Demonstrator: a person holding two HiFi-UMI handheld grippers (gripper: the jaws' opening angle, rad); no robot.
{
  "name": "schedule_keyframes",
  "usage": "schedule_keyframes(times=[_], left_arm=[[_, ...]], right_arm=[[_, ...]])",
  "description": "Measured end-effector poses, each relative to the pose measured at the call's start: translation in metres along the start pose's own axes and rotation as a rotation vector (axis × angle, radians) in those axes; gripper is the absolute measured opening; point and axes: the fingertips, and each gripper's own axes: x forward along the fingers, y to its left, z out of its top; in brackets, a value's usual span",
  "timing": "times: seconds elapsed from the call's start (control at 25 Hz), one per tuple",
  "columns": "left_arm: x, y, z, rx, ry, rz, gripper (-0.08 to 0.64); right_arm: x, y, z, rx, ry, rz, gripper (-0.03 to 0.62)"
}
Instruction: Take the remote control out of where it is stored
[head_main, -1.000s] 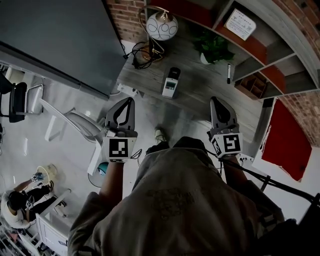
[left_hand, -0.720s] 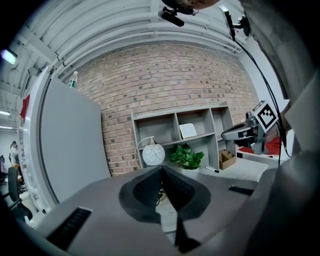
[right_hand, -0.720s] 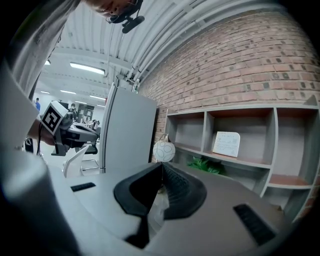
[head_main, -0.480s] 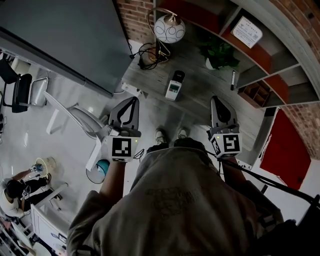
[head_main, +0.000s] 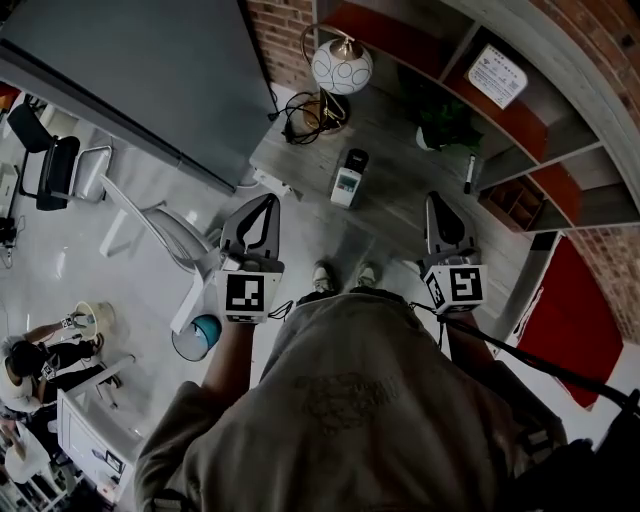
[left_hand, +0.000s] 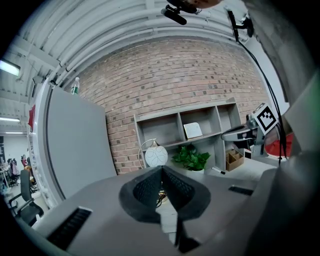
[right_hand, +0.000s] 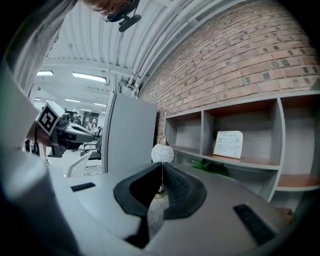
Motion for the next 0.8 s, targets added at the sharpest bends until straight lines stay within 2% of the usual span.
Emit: schedule_keyframes(times=[0.24,0.6,0.8], left_arm=[[0.002,-0.004,0.011,-0.004,-0.016,0.03,0.011],[0.016,-0.014,0.018,-0.004,-0.028,0.034,0.011],[0.021,-0.016,0.023,-0.006,-0.037,0.037,0.011]], right_arm=[[-0.003,-0.015,0.007,-0.004,-0.033,0.0,0.014],[0.001,-0.031,0.007,-0.004,-0.036,0.01,0.014],[0.007,-0.028,0.01,0.003,-0.052,0.066,0.014]])
